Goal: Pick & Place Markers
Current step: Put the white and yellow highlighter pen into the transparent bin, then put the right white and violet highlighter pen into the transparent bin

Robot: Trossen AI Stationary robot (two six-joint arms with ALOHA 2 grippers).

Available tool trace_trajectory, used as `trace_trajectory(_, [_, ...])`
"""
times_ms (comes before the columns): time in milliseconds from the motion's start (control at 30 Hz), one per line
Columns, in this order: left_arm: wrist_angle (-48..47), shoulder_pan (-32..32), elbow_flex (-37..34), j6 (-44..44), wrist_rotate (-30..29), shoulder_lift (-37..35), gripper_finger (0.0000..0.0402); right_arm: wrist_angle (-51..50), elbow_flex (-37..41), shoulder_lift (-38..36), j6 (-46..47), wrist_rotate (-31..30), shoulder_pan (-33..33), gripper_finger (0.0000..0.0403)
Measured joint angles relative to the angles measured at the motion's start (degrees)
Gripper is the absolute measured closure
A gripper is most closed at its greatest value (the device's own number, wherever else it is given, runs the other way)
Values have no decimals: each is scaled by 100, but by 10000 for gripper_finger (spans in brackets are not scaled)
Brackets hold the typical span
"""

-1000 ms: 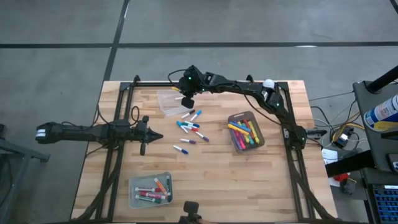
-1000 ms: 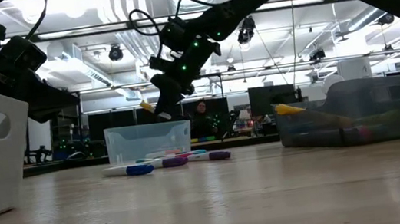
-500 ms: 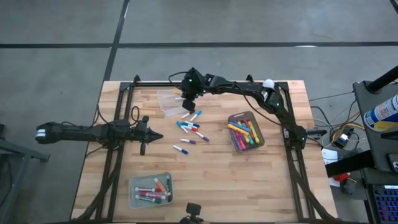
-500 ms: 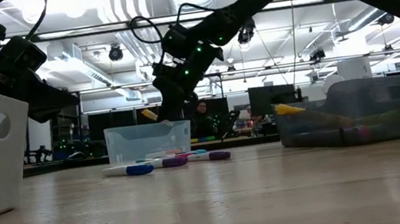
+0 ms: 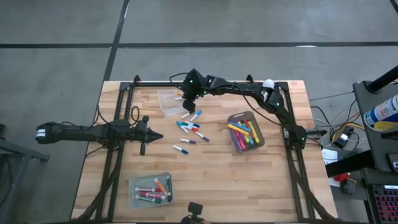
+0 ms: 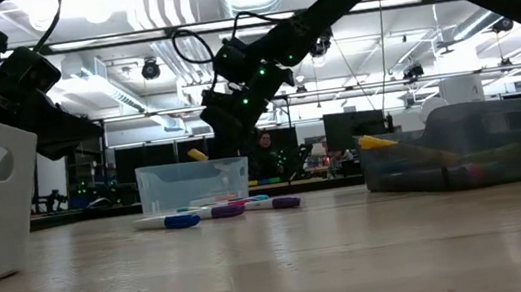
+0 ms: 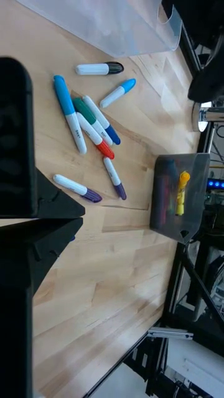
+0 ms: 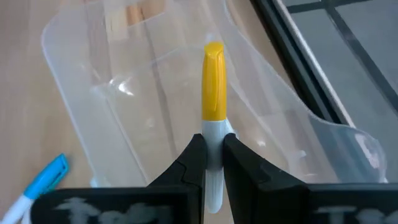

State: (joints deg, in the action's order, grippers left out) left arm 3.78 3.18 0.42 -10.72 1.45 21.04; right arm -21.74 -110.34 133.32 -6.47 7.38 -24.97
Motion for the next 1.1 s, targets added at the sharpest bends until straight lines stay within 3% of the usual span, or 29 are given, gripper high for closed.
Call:
trace_trajectory(233, [-1, -1, -1, 0, -2, 0, 401, 19, 4, 0, 33, 4, -2, 362])
trace_trajectory(733, [-1, -1, -1, -2, -2, 0, 401, 156, 4, 0, 244, 12, -2, 282])
trace_trajectory(1100, [-1, -1, 0, -2, -2, 0, 401, -1239, -679, -35, 255, 47, 64, 274])
